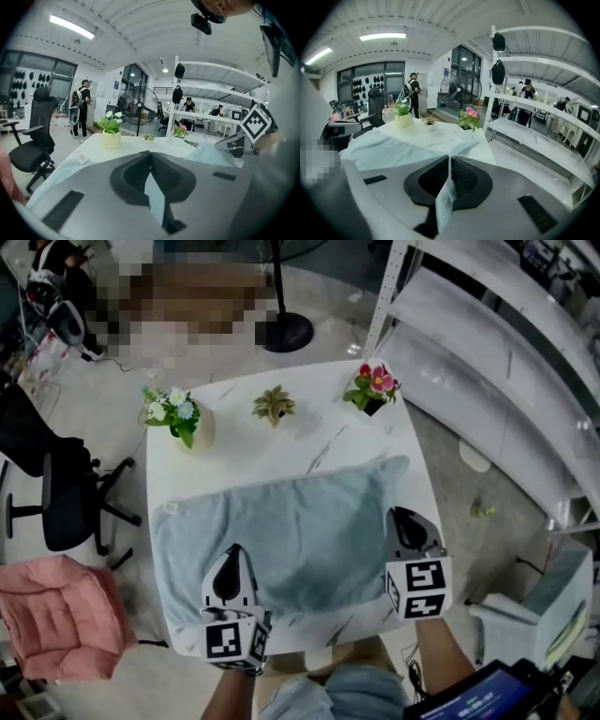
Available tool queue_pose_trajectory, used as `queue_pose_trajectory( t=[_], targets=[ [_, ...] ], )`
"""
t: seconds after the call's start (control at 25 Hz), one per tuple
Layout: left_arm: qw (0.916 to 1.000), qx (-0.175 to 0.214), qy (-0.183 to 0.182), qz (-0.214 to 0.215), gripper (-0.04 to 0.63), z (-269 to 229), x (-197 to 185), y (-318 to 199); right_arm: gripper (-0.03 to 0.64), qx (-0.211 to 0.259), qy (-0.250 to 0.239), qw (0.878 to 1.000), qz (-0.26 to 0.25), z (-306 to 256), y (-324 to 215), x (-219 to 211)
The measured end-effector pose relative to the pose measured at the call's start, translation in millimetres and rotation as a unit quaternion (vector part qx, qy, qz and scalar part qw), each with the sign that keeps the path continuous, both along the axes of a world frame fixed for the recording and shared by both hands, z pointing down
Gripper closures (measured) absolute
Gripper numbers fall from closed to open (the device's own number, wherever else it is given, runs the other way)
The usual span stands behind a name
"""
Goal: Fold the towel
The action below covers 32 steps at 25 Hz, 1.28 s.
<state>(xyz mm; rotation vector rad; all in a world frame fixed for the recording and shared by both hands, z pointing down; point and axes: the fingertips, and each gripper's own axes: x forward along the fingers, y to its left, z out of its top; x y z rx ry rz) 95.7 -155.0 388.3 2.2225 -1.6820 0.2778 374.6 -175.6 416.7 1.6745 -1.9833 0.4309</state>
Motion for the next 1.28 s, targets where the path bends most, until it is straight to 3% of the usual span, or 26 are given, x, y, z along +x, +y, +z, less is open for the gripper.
queue_pose_trajectory(
  t=[0.44,0.6,0.92,1.28],
  targets=[
    [0.9997,0.019,0.013,-0.001,0.588,-7.2,-56.8,15.2,0.583,0.022,0.011,1.0,0.0,-13.8,-4.3,-58.3],
    [0.9998,0.014,0.0,0.015,0.588,-5.9,-61.8,18.6,0.583,0.034,0.008,0.999,0.003,-20.5,-10.3,-69.9],
    [0.9998,0.01,-0.012,-0.014,0.588,-8.0,-64.7,9.3,0.583,0.034,-0.009,0.999,-0.019,-21.0,-11.1,-91.2],
    [0.9998,0.013,-0.013,-0.009,0.588,-2.5,-75.4,14.3,0.583,0.031,-0.013,0.999,-0.032,-16.1,0.6,-118.1]
  ],
)
